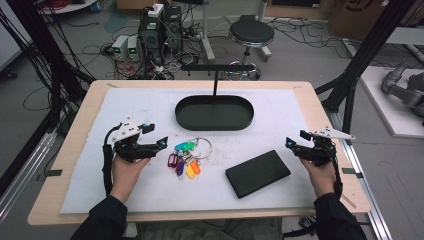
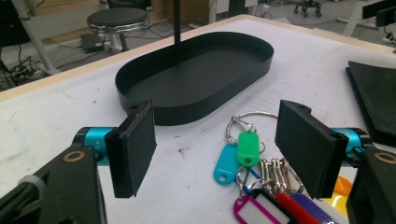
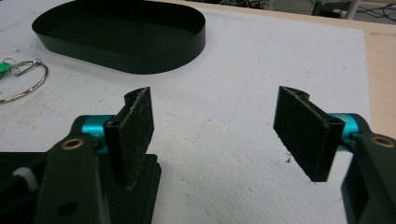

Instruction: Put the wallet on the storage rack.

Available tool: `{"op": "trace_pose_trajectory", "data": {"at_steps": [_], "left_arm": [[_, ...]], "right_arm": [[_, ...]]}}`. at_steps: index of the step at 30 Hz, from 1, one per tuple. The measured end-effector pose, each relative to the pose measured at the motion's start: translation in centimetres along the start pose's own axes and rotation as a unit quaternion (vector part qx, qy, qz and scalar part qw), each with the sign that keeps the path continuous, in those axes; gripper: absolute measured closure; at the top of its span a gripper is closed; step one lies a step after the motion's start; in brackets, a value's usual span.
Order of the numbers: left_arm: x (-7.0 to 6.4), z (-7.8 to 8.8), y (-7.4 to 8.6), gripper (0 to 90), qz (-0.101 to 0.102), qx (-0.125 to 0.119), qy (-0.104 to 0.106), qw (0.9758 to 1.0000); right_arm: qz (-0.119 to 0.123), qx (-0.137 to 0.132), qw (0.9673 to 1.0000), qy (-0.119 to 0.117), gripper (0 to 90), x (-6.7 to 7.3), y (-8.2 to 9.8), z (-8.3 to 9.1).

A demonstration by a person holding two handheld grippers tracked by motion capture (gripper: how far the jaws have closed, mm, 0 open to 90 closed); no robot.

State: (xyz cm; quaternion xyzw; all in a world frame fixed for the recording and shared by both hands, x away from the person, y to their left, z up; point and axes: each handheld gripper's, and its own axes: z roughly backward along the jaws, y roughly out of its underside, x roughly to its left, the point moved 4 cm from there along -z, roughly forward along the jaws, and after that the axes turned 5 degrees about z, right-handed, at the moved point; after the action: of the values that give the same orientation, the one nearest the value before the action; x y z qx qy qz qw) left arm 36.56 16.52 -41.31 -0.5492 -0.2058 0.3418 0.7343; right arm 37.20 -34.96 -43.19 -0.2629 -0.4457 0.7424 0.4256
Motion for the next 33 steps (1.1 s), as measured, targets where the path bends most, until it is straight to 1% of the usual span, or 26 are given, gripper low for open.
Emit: {"op": "trace_pose_trajectory", "data": {"at_steps": [4, 5, 6, 7, 8, 10, 12, 14, 15, 17, 18, 22, 25, 33], "left_arm": [[-0.7, -0.3, -0.2, 27.6, -0.010, 0.007, 0.009, 0.9999], [-1.2, -0.5, -0.3, 27.6, -0.013, 0.006, 0.016, 0.9998], [-1.5, -0.6, -0.4, 27.6, -0.018, 0.007, 0.019, 0.9996], [-1.7, -0.7, -0.4, 27.6, -0.022, 0.007, 0.021, 0.9995], [-1.7, -0.7, -0.4, 27.6, -0.022, 0.007, 0.021, 0.9995], [-2.2, -0.8, -0.5, 27.6, -0.032, 0.009, 0.026, 0.9991], [-2.5, -0.9, -0.5, 27.6, -0.031, 0.008, 0.029, 0.9991], [-2.7, -1.0, -0.5, 27.6, -0.033, 0.009, 0.031, 0.9989], [-2.8, -1.0, -0.5, 27.6, -0.031, 0.008, 0.032, 0.9990], [-2.9, -1.1, -0.5, 27.6, -0.033, 0.010, 0.034, 0.9988], [-3.1, -1.1, -0.5, 27.6, -0.030, 0.008, 0.036, 0.9988], [-3.4, -1.4, -0.5, 27.6, -0.032, 0.009, 0.041, 0.9986], [-4.0, -1.8, -0.5, 27.6, -0.037, 0.014, 0.051, 0.9979], [-4.9, -2.4, -0.2, 28.1, -0.042, 0.023, 0.060, 0.9971]], "right_arm": [[-0.004, 0.001, 1.0000, 0.003, 30.1, -0.3, 0.2, -0.1], [-0.007, 0.001, 1.0000, 0.005, 30.1, -0.4, 0.3, -0.2], [-0.008, 0.002, 1.0000, 0.005, 30.1, -0.5, 0.3, -0.2], [-0.010, 0.003, 0.9999, 0.006, 30.0, -0.5, 0.4, -0.2], [-0.010, 0.003, 0.9999, 0.006, 30.0, -0.5, 0.4, -0.2], [-0.011, 0.000, 0.9999, 0.010, 30.0, -0.6, 0.4, -0.2], [-0.012, -0.003, 0.9998, 0.015, 30.0, -0.6, 0.3, -0.1], [-0.014, -0.005, 0.9998, 0.014, 30.0, -0.6, 0.3, 0.0], [-0.014, -0.005, 0.9998, 0.015, 29.9, -0.7, 0.3, 0.0], [-0.014, -0.005, 0.9998, 0.016, 29.9, -0.7, 0.3, 0.0], [-0.016, -0.005, 0.9997, 0.016, 29.9, -0.7, 0.3, 0.0], [-0.014, -0.002, 0.9998, 0.016, 29.9, -0.7, 0.3, 0.0], [-0.013, 0.000, 0.9998, 0.014, 29.9, -0.6, 0.4, -0.1], [-0.011, 0.003, 0.9999, 0.011, 29.9, -0.5, 0.4, -0.1]]}}
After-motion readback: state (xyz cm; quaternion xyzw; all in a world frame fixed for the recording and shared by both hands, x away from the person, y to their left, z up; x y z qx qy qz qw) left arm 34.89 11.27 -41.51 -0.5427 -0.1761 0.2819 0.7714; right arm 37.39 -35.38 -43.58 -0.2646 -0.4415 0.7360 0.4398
